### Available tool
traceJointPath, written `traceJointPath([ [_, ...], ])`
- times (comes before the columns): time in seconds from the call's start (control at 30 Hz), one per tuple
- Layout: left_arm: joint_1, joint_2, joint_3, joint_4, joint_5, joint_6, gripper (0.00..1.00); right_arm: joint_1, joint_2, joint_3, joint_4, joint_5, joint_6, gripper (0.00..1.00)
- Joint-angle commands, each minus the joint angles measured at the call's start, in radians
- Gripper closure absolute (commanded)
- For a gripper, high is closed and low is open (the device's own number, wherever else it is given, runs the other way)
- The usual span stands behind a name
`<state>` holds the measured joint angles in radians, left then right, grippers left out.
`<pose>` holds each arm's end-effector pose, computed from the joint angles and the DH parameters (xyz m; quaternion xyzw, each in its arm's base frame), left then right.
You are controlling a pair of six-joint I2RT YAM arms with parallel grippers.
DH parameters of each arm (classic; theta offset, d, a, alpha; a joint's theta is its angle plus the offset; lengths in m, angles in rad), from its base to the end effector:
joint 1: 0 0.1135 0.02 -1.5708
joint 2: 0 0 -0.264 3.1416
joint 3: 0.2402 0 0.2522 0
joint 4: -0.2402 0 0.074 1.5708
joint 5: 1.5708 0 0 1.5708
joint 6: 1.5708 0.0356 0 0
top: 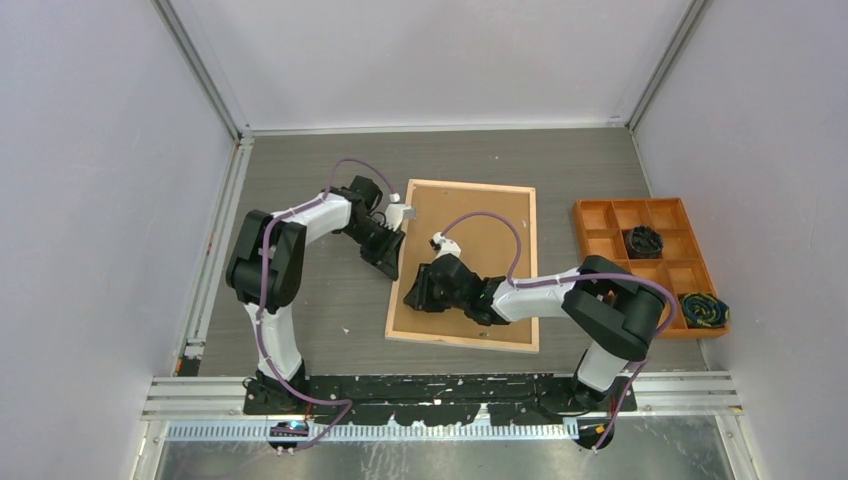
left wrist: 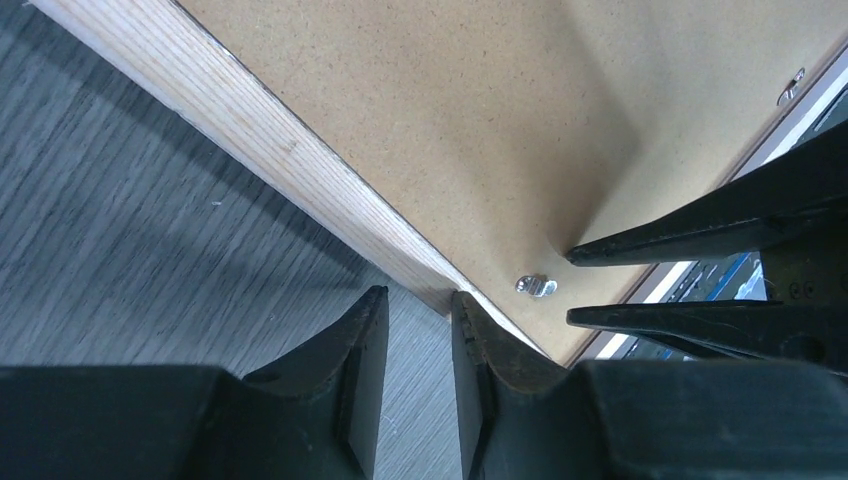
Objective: Put the photo into the frame
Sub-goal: Install the photo frame at the center of the board.
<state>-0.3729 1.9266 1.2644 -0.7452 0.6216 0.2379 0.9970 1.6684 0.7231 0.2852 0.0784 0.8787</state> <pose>0.3266 -0.1500 0.1561 0.3091 0.8975 -0.3094 0.0570 0.1784 0.2708 0.1457 -0.0358 0.8969 0.3335 0.2883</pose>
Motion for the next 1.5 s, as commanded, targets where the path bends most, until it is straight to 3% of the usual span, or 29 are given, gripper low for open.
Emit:
traceJointPath([
  [0.0,-0.001,0.037,0.01,0.027,-0.05,0.012,0.7,-0.012,0.026,-0.004,0.076,-0.019,0.016,0.67],
  [0.6,-0.001,0.041,0.018,0.028,-0.067,0.025,0.75,-0.014,0.094,0.006,0.15,-0.101,0.055,0.72],
  [1.47,-0.001,0.023,0.018,0.01,-0.076,0.056,0.77,-0.031,0.124,0.006,0.203,-0.052,0.072,0.76],
])
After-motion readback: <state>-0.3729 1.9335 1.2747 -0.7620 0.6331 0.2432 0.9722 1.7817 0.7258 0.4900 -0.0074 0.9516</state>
